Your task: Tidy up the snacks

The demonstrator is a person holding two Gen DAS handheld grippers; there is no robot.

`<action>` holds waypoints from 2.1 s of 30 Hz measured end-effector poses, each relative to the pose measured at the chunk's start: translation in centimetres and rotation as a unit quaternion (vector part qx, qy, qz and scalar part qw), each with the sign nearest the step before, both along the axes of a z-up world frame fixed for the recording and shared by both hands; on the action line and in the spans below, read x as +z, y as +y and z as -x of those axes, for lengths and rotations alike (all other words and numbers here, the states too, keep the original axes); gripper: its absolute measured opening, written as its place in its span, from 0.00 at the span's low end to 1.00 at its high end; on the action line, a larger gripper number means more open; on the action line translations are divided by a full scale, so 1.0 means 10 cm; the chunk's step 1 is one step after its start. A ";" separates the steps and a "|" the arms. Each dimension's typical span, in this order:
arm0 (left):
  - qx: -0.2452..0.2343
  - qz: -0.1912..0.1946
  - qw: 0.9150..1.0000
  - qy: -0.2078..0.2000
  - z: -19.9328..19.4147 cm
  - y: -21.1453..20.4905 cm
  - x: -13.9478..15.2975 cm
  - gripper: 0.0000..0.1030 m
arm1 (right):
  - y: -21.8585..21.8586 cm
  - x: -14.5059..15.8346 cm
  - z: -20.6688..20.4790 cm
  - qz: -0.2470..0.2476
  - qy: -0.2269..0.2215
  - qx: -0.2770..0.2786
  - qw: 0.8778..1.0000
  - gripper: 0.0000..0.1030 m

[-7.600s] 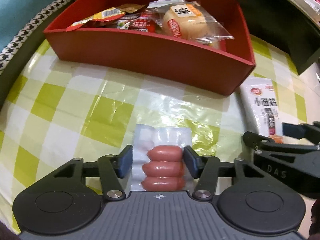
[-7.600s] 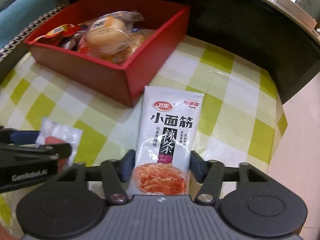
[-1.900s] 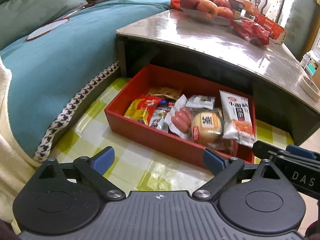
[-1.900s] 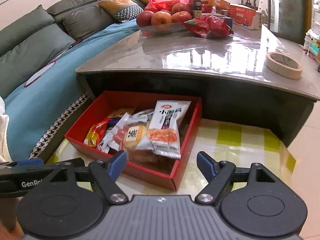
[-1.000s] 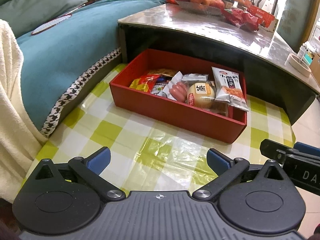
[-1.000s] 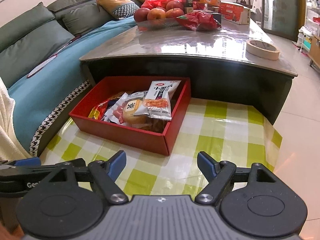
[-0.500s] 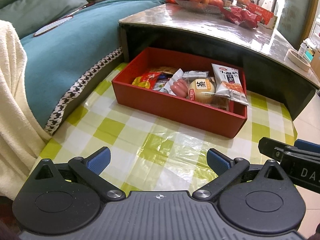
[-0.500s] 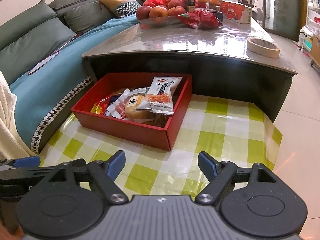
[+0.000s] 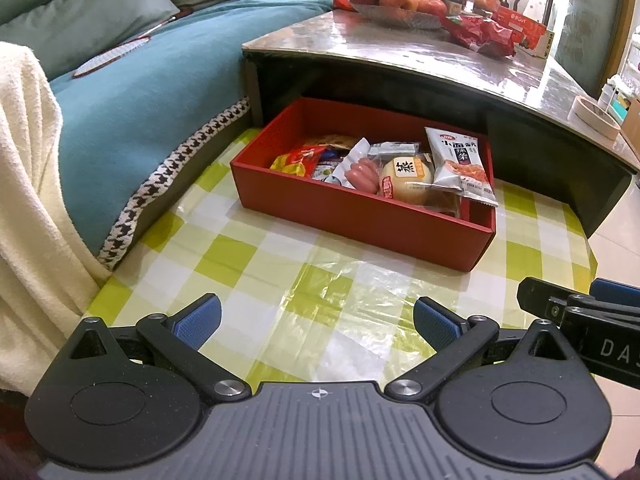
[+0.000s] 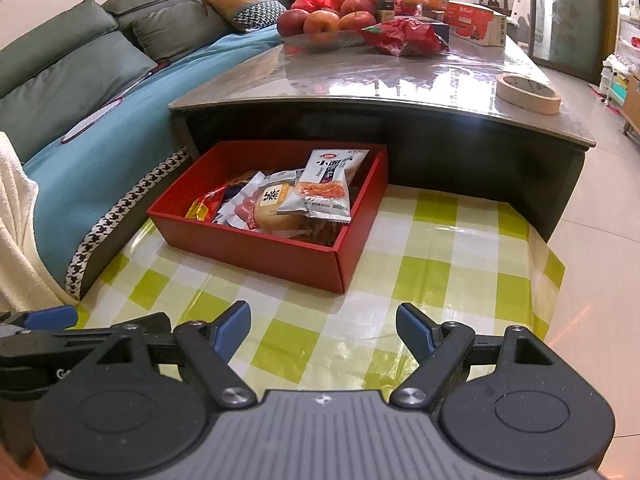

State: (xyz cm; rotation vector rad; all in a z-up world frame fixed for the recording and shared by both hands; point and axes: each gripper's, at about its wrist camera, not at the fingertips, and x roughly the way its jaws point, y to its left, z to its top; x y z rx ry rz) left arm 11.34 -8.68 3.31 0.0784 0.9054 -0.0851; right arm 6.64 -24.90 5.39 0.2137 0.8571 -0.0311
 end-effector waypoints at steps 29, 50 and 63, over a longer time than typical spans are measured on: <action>0.002 -0.010 1.000 -0.017 0.17 0.08 0.05 0.99 | 0.05 0.02 0.12 -0.001 -0.005 0.015 1.000 0.80; -0.001 -0.014 0.999 -0.031 0.21 0.07 0.07 0.98 | 0.06 0.03 0.12 0.000 -0.006 0.017 1.000 0.80; 0.000 -0.011 0.999 -0.031 0.22 0.09 0.10 0.98 | 0.05 0.08 0.14 -0.003 -0.012 0.021 1.000 0.80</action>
